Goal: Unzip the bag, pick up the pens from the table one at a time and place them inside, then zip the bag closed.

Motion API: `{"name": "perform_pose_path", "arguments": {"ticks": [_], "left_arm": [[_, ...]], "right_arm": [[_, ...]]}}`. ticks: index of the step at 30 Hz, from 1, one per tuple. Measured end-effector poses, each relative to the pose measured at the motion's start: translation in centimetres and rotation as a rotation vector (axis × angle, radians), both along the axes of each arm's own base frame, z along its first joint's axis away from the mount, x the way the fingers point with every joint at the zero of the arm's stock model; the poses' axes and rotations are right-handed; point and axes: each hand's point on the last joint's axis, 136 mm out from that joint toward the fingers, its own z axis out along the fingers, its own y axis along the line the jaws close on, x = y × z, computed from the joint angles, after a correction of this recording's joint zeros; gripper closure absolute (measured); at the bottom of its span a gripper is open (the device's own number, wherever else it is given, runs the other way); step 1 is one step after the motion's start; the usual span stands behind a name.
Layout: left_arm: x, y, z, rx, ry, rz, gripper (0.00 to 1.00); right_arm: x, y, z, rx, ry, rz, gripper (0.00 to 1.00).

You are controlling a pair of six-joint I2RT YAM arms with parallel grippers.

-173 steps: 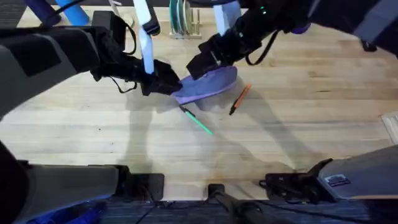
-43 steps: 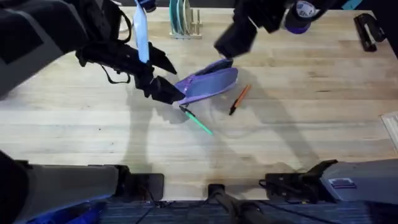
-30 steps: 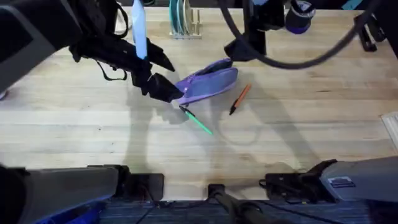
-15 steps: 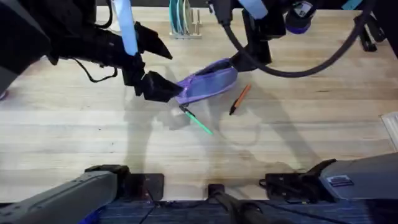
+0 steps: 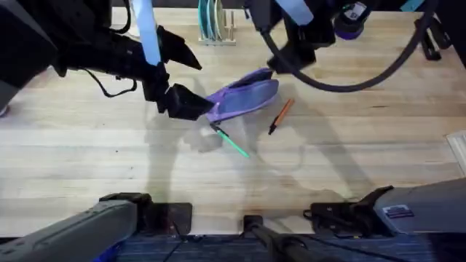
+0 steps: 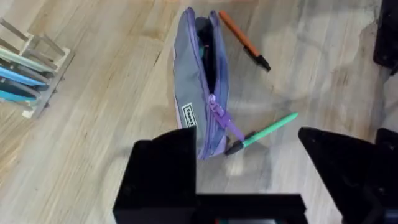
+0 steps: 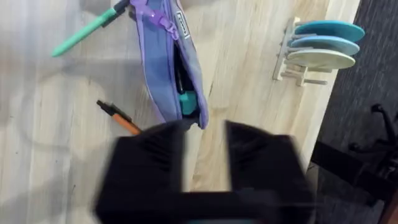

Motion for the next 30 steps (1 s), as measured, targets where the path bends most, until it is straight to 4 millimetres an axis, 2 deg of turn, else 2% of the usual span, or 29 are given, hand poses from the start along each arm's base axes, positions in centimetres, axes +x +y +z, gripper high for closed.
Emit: {"name": "perform_pose_path", "arguments": {"ticks": [3, 4, 9, 19, 30], "left_arm": [[0.0, 0.0, 0.0, 0.0, 0.002, 0.0, 0.007], [0.0, 0.0, 0.0, 0.0, 0.002, 0.0, 0.007], [0.0, 0.0, 0.0, 0.0, 0.002, 0.0, 0.008], [0.0, 0.0, 0.0, 0.0, 0.002, 0.0, 0.007], [0.0, 0.0, 0.0, 0.0, 0.002, 0.0, 0.006]], "right_arm": [[-0.1, 0.0, 0.0, -0.001, 0.004, -0.001, 0.916], [-0.1, 0.0, 0.0, 0.001, 0.006, 0.001, 0.956], [-0.8, 0.4, -0.7, 0.014, 0.06, 0.019, 0.97], [0.2, 1.5, -5.8, -0.036, 0.204, 0.025, 0.97], [1.2, 2.1, -9.4, -0.069, 0.274, 0.023, 0.97]]}}
